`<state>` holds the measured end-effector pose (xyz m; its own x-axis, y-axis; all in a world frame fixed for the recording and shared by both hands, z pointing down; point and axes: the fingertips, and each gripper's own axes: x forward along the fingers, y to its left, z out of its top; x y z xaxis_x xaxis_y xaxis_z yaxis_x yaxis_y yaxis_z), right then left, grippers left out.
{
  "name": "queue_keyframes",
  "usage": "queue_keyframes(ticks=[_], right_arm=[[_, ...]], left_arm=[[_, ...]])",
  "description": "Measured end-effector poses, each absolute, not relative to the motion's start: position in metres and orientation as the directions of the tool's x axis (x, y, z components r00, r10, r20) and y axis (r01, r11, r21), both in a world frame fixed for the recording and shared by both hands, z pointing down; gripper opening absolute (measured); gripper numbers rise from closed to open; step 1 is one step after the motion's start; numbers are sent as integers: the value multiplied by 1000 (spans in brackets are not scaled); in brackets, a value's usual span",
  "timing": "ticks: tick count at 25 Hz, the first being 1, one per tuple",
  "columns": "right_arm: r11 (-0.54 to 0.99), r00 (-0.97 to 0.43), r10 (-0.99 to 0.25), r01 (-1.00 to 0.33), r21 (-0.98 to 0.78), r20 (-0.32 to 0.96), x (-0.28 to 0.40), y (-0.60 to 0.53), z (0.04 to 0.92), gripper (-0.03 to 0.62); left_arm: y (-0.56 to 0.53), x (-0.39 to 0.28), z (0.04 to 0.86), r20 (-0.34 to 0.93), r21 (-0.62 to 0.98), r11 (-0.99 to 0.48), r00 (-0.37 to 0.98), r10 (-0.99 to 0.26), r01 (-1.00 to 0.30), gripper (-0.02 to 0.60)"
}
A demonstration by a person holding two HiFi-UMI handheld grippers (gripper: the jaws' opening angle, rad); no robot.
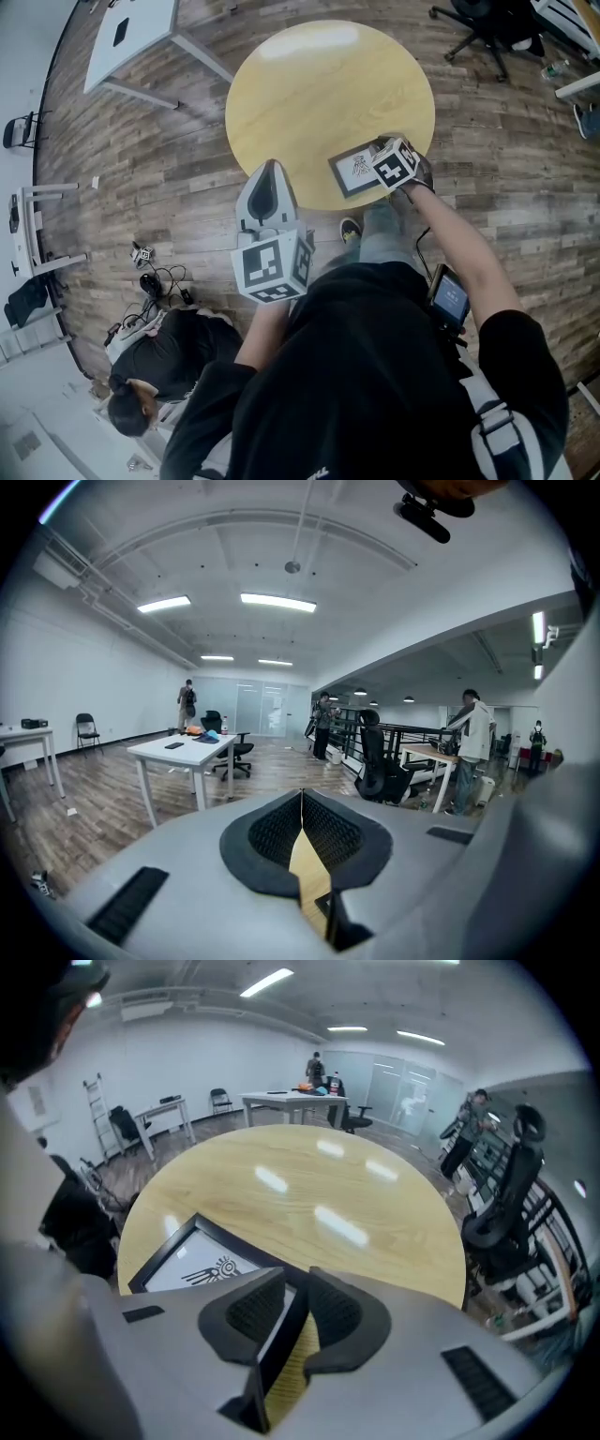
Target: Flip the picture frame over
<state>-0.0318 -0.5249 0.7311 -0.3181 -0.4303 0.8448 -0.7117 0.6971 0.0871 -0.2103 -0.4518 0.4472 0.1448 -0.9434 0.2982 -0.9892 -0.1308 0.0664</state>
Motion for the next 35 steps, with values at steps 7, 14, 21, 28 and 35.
queue_keyframes(ticks=[7, 14, 21, 28, 35], right_arm=[[783, -359, -480, -586, 207, 801, -62, -534, 698, 18], [768, -601, -579, -629, 121, 552, -95, -541, 562, 18], [733, -709, -674, -677, 66, 209, -88, -516, 417, 18], [680, -676, -730, -733, 16, 101, -65, -491, 370, 18], [635, -631, -769, -772, 10, 99, -40, -492, 372, 18]], left_arm=[[-450, -207, 441, 270, 65, -142, 154, -950, -988, 21], [-456, -204, 420, 215, 77, -168, 181, -960, -983, 21], [-461, -191, 394, 154, 81, -228, 238, -959, -970, 21], [-463, -179, 382, 137, 92, -280, 291, -947, -956, 21], [-464, -162, 385, 137, 97, -305, 317, -939, -947, 21]])
